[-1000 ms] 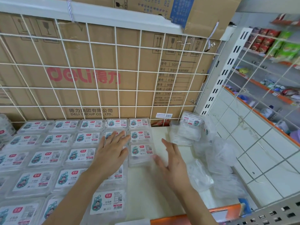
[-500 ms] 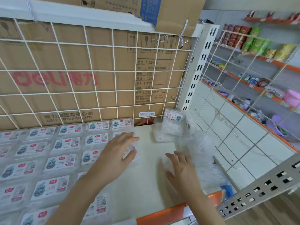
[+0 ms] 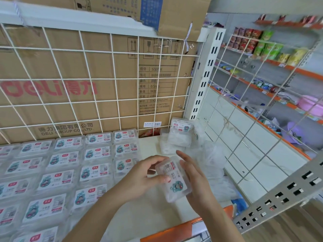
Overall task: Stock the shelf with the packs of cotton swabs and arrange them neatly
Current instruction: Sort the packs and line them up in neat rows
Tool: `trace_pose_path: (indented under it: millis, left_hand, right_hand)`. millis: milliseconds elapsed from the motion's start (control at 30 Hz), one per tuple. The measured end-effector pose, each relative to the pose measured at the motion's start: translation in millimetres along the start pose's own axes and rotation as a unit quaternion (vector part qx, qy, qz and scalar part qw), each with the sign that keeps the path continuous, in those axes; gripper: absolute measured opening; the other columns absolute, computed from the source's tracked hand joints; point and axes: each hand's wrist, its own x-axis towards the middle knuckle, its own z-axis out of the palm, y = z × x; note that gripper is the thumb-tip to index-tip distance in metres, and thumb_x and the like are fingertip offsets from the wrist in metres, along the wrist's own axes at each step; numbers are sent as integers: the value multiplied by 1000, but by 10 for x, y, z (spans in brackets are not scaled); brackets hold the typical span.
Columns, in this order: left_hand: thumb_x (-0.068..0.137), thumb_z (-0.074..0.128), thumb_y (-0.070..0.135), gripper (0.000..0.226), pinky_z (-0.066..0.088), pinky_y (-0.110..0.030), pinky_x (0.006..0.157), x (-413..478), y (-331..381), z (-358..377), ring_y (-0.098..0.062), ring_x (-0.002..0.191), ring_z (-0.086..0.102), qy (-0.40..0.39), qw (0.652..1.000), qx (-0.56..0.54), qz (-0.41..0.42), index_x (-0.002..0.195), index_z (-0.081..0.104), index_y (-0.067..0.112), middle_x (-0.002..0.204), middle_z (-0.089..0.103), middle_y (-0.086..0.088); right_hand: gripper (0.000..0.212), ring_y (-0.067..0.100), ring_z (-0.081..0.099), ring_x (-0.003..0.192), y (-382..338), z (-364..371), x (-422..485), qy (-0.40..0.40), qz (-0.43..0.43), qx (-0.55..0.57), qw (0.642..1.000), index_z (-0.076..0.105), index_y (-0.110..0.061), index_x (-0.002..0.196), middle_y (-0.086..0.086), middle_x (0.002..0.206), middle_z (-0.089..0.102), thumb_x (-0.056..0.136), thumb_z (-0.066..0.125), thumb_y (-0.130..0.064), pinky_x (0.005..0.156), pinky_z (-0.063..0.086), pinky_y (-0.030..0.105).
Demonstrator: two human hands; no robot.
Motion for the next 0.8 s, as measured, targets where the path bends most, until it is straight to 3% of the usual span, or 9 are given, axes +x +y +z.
trace_pose_path:
  millis: [100, 167, 233, 300, 433, 533, 633, 700, 800]
  left_hand:
    - [66, 74, 21, 43, 50, -20, 76, -22, 35, -77, -12, 85, 66, 46, 994, -97, -27, 107, 63, 19, 86, 66, 9]
    - [67, 78, 20, 41, 51, -20, 73, -33, 48, -132, -12, 81, 68, 77, 990, -112, -43, 105, 64, 15, 89, 69, 5]
    - [71, 79, 14, 37, 53, -20, 68, -49, 47, -185, -14, 81, 69, 115, 980, -151, -63, 104, 63, 7, 99, 69, -11]
    - [74, 77, 10, 35, 55, -22, 66, -72, 43, -234, -18, 85, 70, 152, 965, -198, -82, 105, 62, 2, 104, 67, -18]
    - [84, 65, 3, 25, 58, -28, 74, -108, 50, -306, -25, 94, 68, 181, 946, -249, -104, 108, 59, 0, 104, 69, -17]
    - [86, 60, 4, 20, 58, -27, 72, -124, 47, -321, -23, 90, 69, 190, 942, -256, -107, 106, 59, 3, 101, 71, -15]
    - [85, 65, 5, 22, 57, -27, 68, -140, 48, -342, -21, 87, 70, 196, 939, -263, -106, 106, 59, 4, 98, 72, -14]
    - [78, 71, 7, 30, 56, -26, 64, -141, 29, -352, -22, 85, 70, 199, 937, -268, -101, 105, 60, 6, 97, 71, -15]
    - [70, 69, 18, 40, 55, -26, 62, -151, 19, -361, -24, 87, 70, 200, 938, -264, -99, 107, 60, 7, 95, 71, -14]
  right_hand:
    - [21, 23, 67, 91, -69, -6, 38, 59, -61, -53, 995, 61, -33, 110, 1, 107, 67, 91, 54, -27, 78, 52, 31]
    - [17, 16, 61, 95, -128, -96, 81, 154, -166, -184, 957, 59, -25, 109, -2, 106, 65, 94, 52, -21, 76, 46, 15]
    - [31, 13, 51, 107, -126, -298, 185, 245, -240, -397, 851, 58, -21, 116, -3, 114, 59, 85, 56, -28, 87, 43, 23]
    - [45, 26, 46, 119, -56, -521, 311, 282, -214, -537, 766, 56, -14, 125, 8, 124, 55, 82, 66, -26, 96, 37, 41]
    - [59, 41, 38, 128, 108, -675, 435, 267, -145, -614, 729, 52, -9, 130, 22, 136, 47, 76, 75, -20, 97, 37, 53]
    - [47, 33, 42, 122, 101, -629, 422, 275, -208, -552, 759, 57, -11, 125, 15, 130, 52, 79, 68, -8, 96, 40, 45]
    - [31, 10, 50, 107, -105, -437, 310, 279, -235, -337, 868, 57, -24, 118, -7, 114, 57, 88, 55, -22, 77, 47, 23]
    - [13, 10, 61, 90, -232, -279, 282, 231, -199, -125, 944, 59, -23, 106, -6, 98, 64, 94, 53, -23, 66, 51, 21]
    - [17, 12, 66, 70, -308, -84, 243, 164, -113, 73, 977, 62, -15, 92, -1, 79, 68, 96, 47, -21, 50, 53, 25]
